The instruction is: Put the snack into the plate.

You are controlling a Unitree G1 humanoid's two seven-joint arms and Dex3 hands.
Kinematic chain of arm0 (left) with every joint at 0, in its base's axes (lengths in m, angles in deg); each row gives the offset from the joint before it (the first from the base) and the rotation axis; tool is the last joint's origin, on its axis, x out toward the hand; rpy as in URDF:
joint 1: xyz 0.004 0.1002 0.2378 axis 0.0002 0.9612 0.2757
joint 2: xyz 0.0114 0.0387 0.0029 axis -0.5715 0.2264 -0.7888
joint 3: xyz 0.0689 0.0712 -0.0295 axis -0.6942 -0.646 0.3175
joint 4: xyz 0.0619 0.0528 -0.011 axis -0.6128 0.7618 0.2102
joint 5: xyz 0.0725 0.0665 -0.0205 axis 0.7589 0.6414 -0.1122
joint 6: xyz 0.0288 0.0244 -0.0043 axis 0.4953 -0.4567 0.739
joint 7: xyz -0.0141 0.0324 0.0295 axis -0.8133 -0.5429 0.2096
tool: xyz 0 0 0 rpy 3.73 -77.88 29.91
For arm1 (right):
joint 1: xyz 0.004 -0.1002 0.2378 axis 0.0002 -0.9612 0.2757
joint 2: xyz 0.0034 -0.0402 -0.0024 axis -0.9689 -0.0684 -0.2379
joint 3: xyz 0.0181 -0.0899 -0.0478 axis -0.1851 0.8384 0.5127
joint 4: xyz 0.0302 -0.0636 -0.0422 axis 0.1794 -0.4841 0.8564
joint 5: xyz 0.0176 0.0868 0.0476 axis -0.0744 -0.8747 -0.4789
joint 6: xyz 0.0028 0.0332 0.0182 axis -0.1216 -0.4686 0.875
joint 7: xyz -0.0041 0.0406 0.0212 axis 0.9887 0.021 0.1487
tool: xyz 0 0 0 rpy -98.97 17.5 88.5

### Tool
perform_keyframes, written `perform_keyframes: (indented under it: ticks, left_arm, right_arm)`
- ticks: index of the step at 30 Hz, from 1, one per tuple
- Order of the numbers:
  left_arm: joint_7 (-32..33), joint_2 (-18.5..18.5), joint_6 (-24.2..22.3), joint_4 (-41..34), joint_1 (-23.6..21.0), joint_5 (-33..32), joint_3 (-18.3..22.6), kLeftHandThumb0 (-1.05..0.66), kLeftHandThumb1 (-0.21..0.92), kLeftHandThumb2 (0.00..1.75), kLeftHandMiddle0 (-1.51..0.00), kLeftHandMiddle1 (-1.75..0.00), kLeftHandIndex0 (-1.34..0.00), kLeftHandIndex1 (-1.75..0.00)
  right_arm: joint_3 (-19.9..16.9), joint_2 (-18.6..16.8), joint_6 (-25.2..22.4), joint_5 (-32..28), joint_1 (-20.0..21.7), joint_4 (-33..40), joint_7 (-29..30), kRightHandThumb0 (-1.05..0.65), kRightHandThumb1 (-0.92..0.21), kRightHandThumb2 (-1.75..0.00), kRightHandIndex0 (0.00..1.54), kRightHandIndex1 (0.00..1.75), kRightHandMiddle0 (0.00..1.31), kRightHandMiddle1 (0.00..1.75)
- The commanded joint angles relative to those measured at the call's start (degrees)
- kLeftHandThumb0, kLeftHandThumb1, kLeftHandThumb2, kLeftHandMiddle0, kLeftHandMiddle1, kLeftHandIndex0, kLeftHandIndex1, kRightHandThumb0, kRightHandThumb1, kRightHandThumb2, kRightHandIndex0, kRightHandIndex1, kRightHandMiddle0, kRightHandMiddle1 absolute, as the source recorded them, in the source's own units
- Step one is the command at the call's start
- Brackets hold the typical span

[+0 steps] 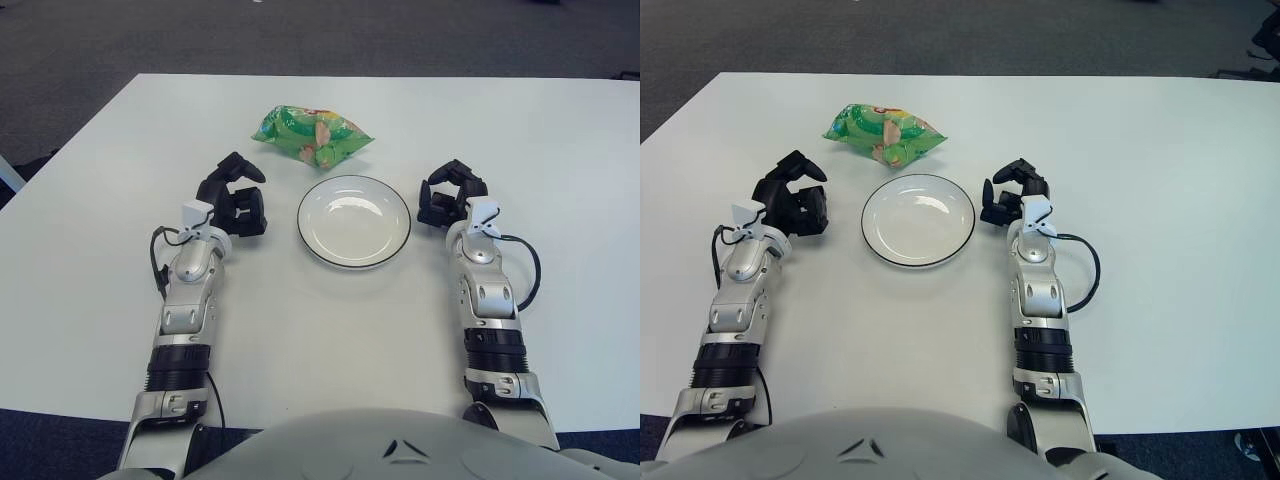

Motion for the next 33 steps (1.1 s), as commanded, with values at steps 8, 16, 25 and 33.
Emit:
perform_keyframes:
  ticks: [8, 16, 25, 33]
  left_arm:
    - [0.0, 0.9, -0.4, 1.8, 3.6, -0.1, 0.2, -0.48, 0.3, 1.33, -1.28, -1.75, -0.62, -1.75]
    - [0.3, 0.5, 0.1, 2.3, 3.3, 0.6, 0.4, -0.49, 0.3, 1.34, -1.29, -1.75, -0.62, -1.75]
    - [2.3, -1.7, 7.8, 6.4, 2.1, 6.6, -0.2, -0.47, 0.35, 1.27, -1.25, -1.75, -0.58, -1.75]
    - [4.2, -8.2, 14.9, 12.2, -3.7, 15.0, -0.2, -0.46, 0.38, 1.24, -1.22, -1.75, -0.56, -1.75]
  right_arm:
    - [-0.3, -0.4, -0.9, -1.1, -4.7, -1.9, -0.4, -0.51, -0.26, -1.39, 1.27, 1.75, 0.66, 1.75]
    - [-0.3, -0.4, -0.6, -1.4, -4.7, -2.1, -0.1, -0.51, -0.26, -1.39, 1.28, 1.75, 0.67, 1.75]
    - [-0.3, -0.6, -1.2, -1.6, -4.6, -1.9, 0.1, -0.51, -0.25, -1.39, 1.29, 1.75, 0.67, 1.75]
    - [-0.8, -0.4, -0.9, -1.6, -4.5, -2.3, -0.3, -0.51, -0.25, -1.39, 1.29, 1.75, 0.67, 1.75]
